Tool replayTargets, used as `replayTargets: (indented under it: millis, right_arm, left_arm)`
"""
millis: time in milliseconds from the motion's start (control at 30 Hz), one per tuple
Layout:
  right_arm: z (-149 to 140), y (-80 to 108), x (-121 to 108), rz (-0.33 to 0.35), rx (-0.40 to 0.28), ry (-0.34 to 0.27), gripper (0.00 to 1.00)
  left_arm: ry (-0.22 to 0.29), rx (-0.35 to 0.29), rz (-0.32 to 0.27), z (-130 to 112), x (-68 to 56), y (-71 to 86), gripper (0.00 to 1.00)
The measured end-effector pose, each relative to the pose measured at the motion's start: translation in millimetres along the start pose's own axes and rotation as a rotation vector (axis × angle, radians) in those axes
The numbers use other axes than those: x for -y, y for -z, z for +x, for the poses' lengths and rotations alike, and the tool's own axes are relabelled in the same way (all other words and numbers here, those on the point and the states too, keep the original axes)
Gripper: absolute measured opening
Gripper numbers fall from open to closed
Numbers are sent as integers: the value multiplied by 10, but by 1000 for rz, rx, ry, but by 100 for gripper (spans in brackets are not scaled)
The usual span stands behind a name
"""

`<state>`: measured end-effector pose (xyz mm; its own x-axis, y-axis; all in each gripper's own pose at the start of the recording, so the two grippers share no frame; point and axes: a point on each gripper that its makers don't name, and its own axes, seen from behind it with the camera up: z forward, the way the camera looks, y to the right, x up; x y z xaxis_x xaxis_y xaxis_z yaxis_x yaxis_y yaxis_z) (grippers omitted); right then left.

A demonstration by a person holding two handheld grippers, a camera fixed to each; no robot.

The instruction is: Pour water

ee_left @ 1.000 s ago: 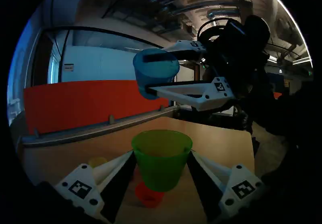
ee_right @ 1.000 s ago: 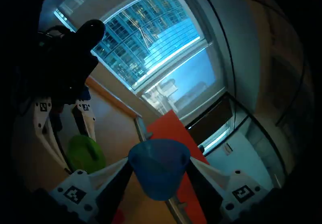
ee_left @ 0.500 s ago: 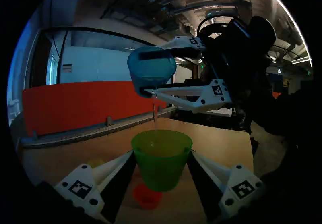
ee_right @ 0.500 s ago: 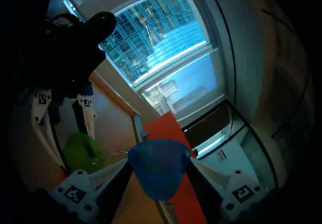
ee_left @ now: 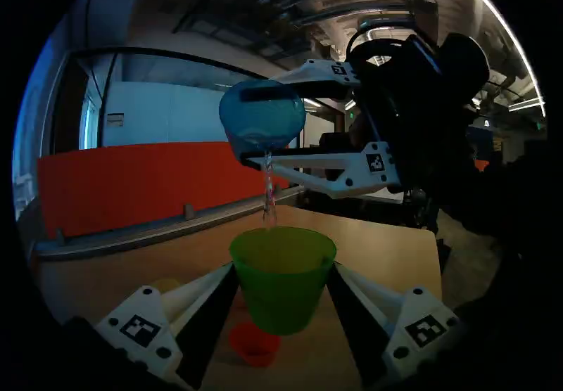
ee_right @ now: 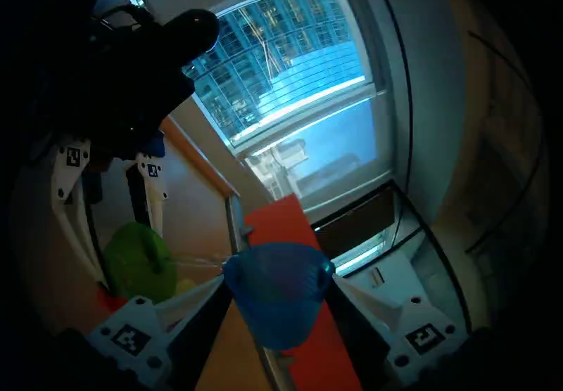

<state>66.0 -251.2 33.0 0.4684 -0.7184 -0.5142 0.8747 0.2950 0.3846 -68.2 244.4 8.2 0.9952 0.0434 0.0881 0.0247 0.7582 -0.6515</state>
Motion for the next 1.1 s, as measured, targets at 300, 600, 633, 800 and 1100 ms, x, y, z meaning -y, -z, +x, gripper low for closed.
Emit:
replayTargets:
  millis: [300, 600, 633, 800, 1100]
  right_arm:
    - [-24, 1, -30, -9, 4, 35, 89]
    - [3, 10, -75, -19, -1, 61, 89]
    - [3, 11, -83, -20, -1, 65, 89]
    - [1, 15, -122, -29, -2, 87, 89]
    - [8, 4, -155, -39, -3, 116, 89]
  left_arm:
    - [1, -2, 0, 10, 9, -1, 84]
    - [-2, -3, 0, 15, -1, 0, 84]
    - [-2, -3, -1, 15, 1, 0, 84]
    - [0, -4, 0, 19, 6, 2, 84]
    - [-3, -5, -2, 32, -1, 3, 84]
